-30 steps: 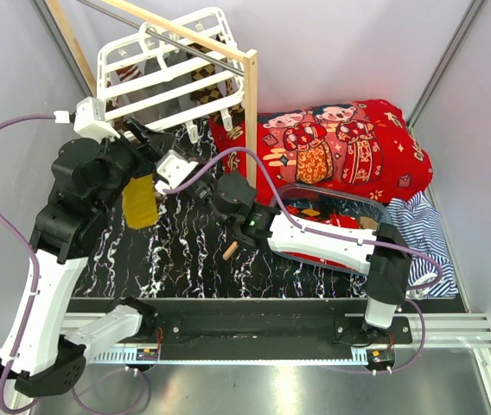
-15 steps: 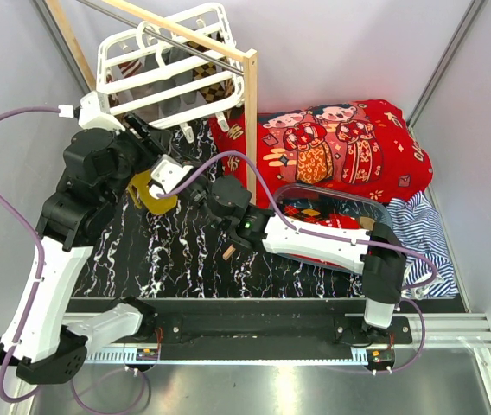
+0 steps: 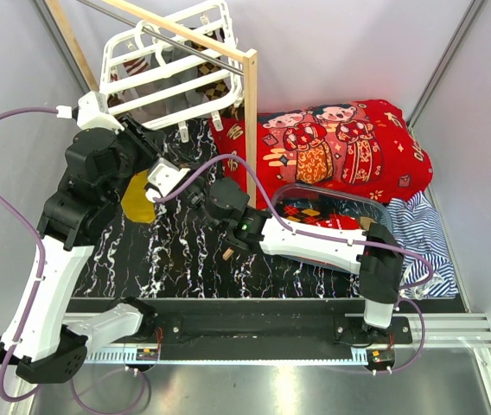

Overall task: Clip the socks to the hanger
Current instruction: Open the clamp at the hanger, then pick up the sock from the bin.

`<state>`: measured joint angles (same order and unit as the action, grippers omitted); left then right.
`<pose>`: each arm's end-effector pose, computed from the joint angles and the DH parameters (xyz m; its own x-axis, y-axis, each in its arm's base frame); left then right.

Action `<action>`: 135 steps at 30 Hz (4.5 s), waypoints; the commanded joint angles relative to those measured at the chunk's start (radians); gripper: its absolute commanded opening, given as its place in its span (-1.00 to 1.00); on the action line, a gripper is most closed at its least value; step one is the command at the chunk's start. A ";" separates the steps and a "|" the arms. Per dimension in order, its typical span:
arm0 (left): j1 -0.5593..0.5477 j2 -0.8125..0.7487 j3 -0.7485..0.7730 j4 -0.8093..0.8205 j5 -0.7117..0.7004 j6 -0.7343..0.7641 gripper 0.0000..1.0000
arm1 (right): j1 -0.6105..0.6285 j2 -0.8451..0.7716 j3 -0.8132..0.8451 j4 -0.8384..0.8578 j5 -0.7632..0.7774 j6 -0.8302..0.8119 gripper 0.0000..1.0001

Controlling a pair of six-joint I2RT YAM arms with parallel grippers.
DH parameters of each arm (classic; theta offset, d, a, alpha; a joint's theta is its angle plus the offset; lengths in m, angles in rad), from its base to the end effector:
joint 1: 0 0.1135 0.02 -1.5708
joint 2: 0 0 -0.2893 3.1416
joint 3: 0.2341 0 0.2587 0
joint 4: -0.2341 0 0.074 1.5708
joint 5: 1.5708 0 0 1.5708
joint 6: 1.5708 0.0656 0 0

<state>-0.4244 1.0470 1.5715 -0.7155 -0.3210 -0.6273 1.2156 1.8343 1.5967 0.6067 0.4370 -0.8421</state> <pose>0.1879 -0.0622 0.5161 -0.2037 -0.5191 -0.8301 -0.0137 0.8493 -0.5278 0.1924 0.4390 0.4400 0.6149 -0.2859 -0.7350 -0.3806 0.7086 -0.5941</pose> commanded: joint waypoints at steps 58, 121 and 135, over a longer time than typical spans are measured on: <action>0.003 0.001 -0.037 0.037 0.142 0.494 -1.00 | -0.562 -0.563 -0.535 -1.351 -0.398 0.577 0.98; 0.003 0.016 -0.008 0.034 0.186 0.445 -1.00 | -0.604 -0.539 -0.675 -1.032 -0.480 0.730 -1.00; 0.003 0.016 -0.013 0.063 0.260 0.402 -1.00 | -0.602 -0.770 -0.537 -0.940 -0.682 0.914 -1.00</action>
<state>-0.4217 1.0580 1.5360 -0.6624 -0.1444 -0.2039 0.6117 1.1091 0.9649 -0.4400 -0.1318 -0.0177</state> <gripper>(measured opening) 0.317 0.011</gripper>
